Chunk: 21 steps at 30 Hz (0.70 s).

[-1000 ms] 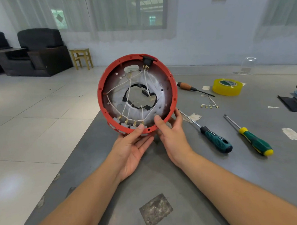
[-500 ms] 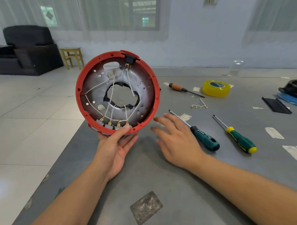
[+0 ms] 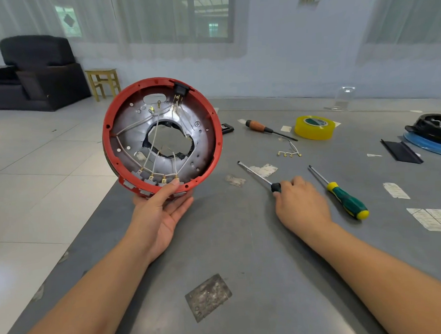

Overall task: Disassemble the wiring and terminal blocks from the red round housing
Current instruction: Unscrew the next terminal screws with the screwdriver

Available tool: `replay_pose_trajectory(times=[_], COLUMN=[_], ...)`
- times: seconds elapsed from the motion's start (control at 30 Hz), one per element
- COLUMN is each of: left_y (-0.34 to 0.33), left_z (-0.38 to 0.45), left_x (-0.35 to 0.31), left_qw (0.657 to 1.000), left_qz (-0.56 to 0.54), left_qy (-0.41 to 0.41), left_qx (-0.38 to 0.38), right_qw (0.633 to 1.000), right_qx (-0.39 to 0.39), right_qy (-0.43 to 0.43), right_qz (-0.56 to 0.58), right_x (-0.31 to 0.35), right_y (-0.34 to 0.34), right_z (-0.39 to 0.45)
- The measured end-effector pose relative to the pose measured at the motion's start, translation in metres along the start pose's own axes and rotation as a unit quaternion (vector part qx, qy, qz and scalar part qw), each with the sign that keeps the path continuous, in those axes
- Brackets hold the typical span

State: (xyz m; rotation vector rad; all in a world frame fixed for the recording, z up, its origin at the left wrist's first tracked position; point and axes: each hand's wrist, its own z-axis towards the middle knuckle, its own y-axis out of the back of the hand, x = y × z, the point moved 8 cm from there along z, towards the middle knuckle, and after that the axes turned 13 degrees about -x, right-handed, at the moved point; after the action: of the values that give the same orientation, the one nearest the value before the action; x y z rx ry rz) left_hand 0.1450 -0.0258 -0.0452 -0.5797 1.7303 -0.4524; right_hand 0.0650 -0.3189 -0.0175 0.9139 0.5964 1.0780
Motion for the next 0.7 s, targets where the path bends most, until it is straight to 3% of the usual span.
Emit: replay_pose_trajectory(times=[0.17, 0.33, 0.5, 0.7], left_y=[0.0, 0.011, 0.023, 0.032], left_z=[-0.002, 0.007, 0.019, 0.031], left_x=[-0.005, -0.018, -0.034, -0.038], left_qw=[1.0, 0.999, 0.998, 0.999], left_qz=[-0.011, -0.003, 0.03, 0.02], left_qy=[-0.01, -0.036, -0.06, -0.043], left_qx=[-0.007, -0.016, -0.011, -0.003], right_qw=[0.984, 0.903, 0.922, 0.935], right_qx=[-0.007, -0.015, -0.015, 0.009], right_qy=[-0.051, -0.094, 0.038, 0.129], right_qz=[0.172, 0.419, 0.386, 0.331], right_x=[-0.002, 0.003, 0.027, 0.05], right_y=[0.0, 0.005, 0.012, 0.014], right_z=[0.005, 0.0, -0.006, -0.011])
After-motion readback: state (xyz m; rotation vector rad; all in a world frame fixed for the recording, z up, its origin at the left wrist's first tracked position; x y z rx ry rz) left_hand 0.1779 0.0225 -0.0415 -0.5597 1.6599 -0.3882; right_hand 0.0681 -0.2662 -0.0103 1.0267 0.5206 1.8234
